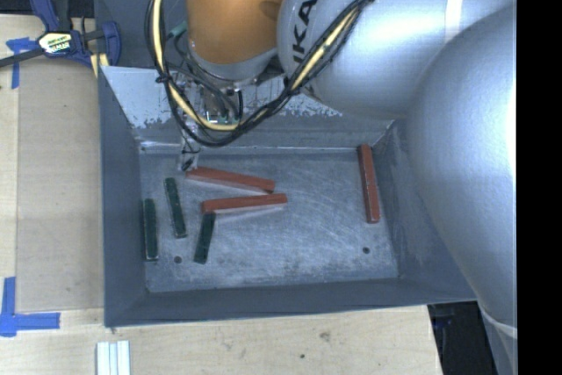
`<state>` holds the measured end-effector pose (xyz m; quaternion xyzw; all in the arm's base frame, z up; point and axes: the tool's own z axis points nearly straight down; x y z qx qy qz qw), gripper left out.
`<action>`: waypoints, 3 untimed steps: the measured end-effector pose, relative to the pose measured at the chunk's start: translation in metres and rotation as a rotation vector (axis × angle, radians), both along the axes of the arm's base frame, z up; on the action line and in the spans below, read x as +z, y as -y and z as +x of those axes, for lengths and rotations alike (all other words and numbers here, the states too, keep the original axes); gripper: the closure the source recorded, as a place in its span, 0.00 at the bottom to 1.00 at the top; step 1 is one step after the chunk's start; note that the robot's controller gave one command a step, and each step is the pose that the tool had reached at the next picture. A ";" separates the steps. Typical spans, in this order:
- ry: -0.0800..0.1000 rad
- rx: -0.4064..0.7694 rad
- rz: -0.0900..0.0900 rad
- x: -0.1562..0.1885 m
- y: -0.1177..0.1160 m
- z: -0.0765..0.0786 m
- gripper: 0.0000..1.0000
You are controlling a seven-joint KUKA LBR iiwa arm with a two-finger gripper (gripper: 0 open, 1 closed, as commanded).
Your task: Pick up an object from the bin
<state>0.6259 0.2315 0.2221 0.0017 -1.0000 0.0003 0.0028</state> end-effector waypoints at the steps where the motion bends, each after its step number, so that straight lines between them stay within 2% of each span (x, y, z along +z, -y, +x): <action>1: 0.001 0.169 0.004 -0.153 0.067 -0.038 0.00; 2: 0.015 0.169 0.005 -0.149 0.066 -0.035 1.00; 3: 0.010 0.169 0.002 -0.151 0.067 -0.036 0.00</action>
Offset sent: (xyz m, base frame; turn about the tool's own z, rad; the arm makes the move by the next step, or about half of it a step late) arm -0.0377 -0.0672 -0.1521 -0.1711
